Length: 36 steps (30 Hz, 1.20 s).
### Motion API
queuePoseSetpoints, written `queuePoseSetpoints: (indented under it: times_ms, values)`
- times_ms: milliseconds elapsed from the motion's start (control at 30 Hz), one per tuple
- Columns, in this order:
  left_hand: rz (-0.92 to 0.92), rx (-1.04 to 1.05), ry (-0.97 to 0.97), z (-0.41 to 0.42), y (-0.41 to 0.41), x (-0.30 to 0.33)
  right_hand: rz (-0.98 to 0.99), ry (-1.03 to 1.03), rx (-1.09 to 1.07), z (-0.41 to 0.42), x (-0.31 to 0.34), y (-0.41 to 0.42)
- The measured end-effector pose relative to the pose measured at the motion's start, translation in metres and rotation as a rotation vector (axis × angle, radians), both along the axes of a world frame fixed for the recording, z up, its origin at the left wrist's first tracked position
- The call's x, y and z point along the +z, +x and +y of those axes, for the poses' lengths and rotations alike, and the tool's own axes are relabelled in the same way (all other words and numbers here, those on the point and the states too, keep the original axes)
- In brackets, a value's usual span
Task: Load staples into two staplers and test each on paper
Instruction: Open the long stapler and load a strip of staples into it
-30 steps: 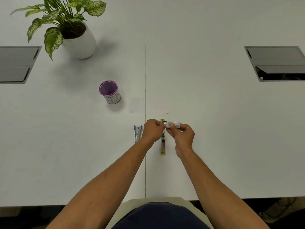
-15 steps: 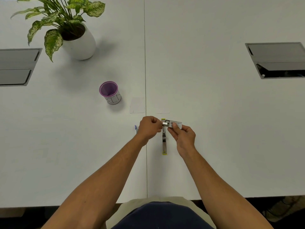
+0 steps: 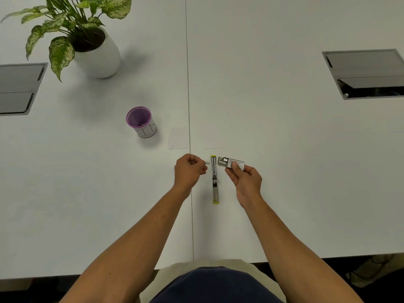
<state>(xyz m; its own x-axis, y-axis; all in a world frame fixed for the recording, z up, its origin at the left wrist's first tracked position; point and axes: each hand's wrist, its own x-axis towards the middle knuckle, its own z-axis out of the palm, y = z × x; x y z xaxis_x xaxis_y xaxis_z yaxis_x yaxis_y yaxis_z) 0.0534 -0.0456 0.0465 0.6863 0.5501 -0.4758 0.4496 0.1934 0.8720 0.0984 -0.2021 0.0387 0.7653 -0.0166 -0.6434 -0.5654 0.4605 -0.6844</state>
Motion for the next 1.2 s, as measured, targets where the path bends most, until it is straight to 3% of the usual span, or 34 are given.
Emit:
queuePoseSetpoints:
  times_ms: [333,733,1200]
  values:
    - [0.154,-0.021,0.074,-0.002,-0.017,-0.04,0.008,-0.01,-0.003,-0.02,-0.01,0.0]
    - [0.263,0.261,-0.113,-0.032,-0.011,-0.07,0.008,-0.041,0.03,-0.028,-0.01,0.002]
    - [0.307,0.058,0.039,-0.024,-0.019,-0.068,0.0,-0.033,0.054,-0.02,-0.013,0.007]
